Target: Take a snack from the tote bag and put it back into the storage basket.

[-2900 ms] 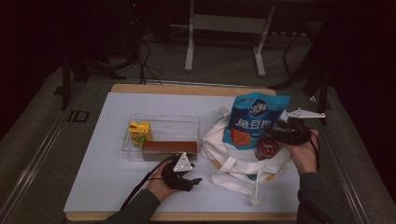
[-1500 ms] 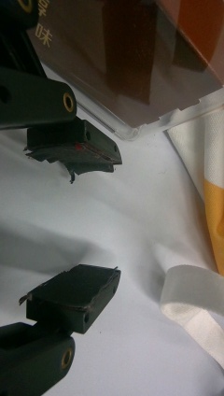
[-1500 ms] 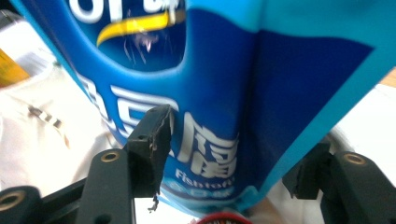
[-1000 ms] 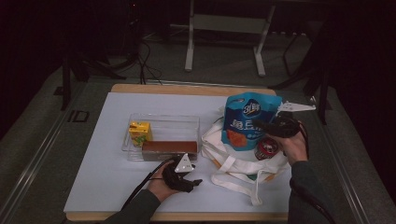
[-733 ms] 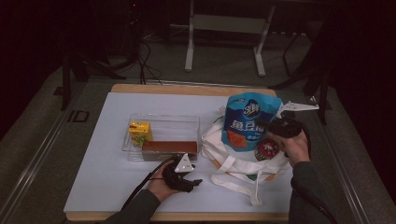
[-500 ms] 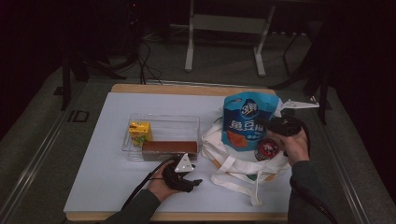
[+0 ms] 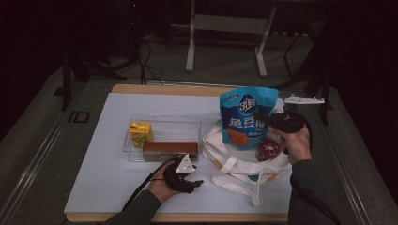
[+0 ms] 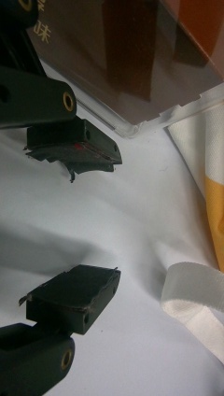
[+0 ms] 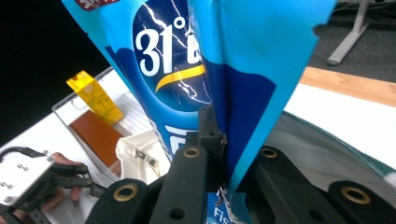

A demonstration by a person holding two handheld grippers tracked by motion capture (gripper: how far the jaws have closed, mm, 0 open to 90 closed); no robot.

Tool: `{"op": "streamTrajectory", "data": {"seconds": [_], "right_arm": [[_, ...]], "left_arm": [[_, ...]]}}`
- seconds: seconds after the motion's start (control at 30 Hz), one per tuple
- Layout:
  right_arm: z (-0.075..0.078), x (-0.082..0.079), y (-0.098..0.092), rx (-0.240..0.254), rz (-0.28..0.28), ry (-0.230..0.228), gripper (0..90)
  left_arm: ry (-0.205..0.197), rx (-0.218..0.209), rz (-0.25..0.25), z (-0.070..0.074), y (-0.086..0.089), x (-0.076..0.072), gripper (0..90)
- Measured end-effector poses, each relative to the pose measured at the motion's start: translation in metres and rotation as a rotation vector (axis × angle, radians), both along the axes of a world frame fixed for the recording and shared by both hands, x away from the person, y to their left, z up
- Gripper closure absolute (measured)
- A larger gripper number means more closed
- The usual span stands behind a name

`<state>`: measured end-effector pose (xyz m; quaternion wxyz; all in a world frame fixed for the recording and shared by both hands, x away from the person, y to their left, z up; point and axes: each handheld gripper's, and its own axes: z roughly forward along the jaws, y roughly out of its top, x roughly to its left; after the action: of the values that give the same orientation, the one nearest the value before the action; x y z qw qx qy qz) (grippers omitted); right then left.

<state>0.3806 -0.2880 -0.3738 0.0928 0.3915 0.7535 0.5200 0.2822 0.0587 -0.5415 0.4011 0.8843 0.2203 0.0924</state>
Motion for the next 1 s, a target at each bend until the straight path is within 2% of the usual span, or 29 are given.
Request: {"op": "streamTrajectory", "data": {"seconds": [0.3, 0.37, 0.73, 1.0], "right_arm": [[0.016, -0.005, 0.007, 0.042, 0.005, 0.007, 88.6], [0.019, -0.006, 0.01, 0.033, 0.009, 0.002, 88.6], [0.03, -0.011, 0.015, 0.053, 0.013, -0.005, 88.7], [0.038, -0.014, 0.024, 0.112, 0.054, -0.001, 88.9]], "left_arm": [[-0.002, 0.003, -0.004, 0.0, 0.0, 0.0, 39.0], [-0.002, 0.003, -0.004, 0.0, 0.0, 0.0, 39.0], [0.001, 0.001, -0.009, 0.0, 0.0, 0.0, 38.8], [0.002, 0.0, -0.012, 0.0, 0.0, 0.0, 38.6]]}}
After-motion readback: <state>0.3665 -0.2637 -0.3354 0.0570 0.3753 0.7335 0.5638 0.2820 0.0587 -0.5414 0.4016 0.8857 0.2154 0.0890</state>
